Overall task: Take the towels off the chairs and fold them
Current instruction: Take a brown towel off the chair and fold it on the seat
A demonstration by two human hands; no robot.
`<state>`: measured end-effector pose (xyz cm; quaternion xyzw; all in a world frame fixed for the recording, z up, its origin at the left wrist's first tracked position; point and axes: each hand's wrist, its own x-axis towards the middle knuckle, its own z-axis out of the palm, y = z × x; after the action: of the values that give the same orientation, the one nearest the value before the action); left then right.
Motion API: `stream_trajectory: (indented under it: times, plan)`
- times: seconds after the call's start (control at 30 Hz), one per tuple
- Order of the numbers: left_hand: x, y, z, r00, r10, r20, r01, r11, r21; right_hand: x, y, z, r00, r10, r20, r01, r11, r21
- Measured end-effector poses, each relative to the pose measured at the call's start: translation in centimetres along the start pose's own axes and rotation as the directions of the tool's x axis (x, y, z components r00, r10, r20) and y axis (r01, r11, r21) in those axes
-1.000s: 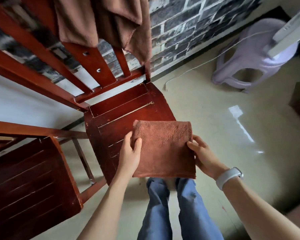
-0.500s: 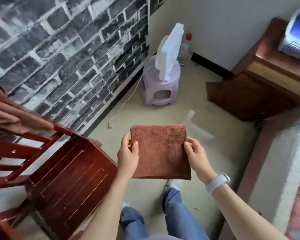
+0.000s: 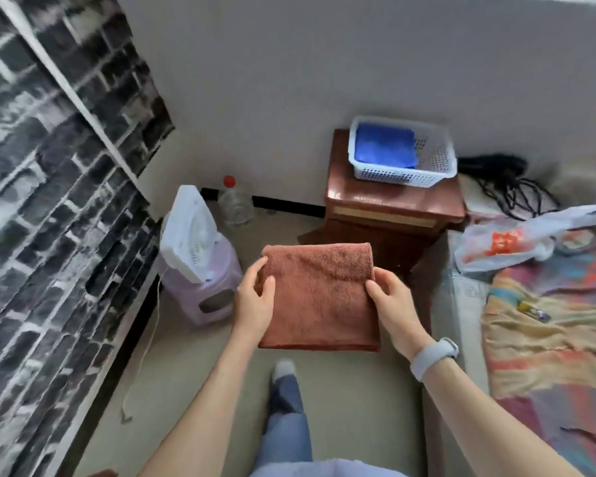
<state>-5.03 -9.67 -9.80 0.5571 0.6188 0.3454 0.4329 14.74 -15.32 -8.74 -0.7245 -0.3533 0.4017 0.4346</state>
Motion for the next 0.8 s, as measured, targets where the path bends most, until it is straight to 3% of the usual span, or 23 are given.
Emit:
stream_trajectory:
  times: [0.27, 0.63, 0.8]
  plan:
    - [15.5, 6.4, 8.0, 0.987, 0.020, 0.158, -0.003, 0.994, -0.108, 14.3, -4.0, -3.5, 0.980, 0.036, -0.195, -0.012, 0.992, 0.123]
    - [31.3, 13.9, 20.5, 0.936, -0.046, 0.349, 0.036, 0.999, 0.035, 32.1, -5.7, -10.0, 0.949, 0.128, -0.287, -0.110, 0.991, 0.076]
    - [37.5, 16.3, 28.3, 0.946, -0.078, 0.314, 0.064, 0.996, 0.054, 41.9, -5.0, -13.6, 0.970, 0.114, -0.215, -0.109, 0.993, 0.035]
